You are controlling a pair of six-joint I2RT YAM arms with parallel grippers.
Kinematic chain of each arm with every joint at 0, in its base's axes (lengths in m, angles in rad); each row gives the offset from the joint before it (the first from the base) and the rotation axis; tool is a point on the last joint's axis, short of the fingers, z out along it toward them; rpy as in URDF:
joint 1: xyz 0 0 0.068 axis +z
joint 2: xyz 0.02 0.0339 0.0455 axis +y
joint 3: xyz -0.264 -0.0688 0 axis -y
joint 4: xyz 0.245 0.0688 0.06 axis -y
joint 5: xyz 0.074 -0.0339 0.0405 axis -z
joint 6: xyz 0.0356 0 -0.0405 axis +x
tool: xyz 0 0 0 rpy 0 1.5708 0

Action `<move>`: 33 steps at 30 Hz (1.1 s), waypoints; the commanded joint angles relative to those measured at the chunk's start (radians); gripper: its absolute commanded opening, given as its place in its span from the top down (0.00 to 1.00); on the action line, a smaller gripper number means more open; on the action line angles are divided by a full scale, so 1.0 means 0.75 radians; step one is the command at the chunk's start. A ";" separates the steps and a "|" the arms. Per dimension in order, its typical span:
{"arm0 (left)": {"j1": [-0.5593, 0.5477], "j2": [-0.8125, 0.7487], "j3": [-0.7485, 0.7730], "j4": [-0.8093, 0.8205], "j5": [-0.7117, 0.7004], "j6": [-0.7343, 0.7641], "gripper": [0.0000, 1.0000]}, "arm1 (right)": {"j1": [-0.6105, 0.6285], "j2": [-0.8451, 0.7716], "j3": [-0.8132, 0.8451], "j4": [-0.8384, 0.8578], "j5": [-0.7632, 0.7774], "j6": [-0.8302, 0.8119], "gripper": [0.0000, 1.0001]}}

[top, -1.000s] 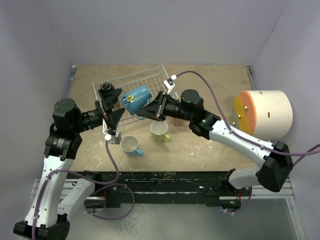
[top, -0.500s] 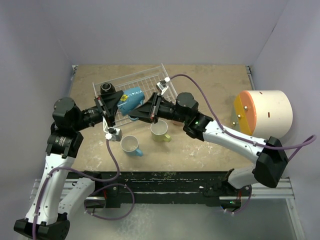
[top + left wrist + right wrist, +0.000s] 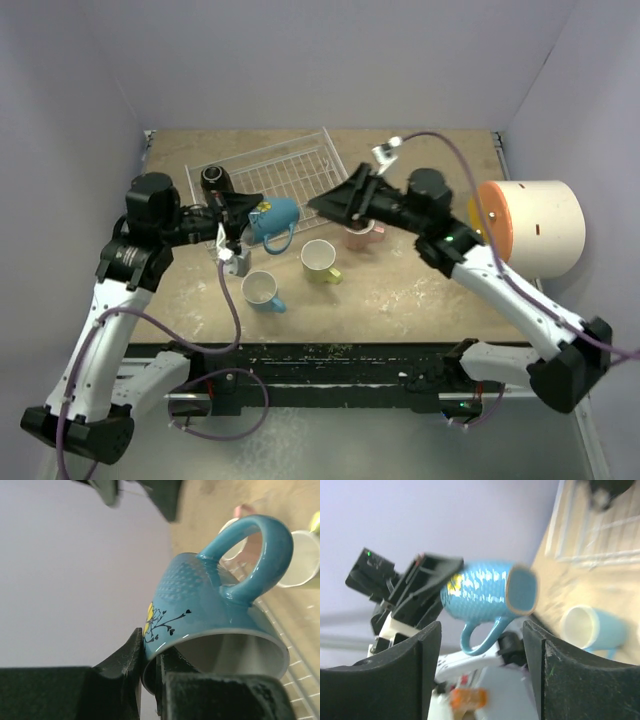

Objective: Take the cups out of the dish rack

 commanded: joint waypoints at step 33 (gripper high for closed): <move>-1.161 1.538 1.097 -0.940 -0.848 -0.356 1.00 | -0.394 -0.235 0.477 -1.180 0.987 -0.680 0.22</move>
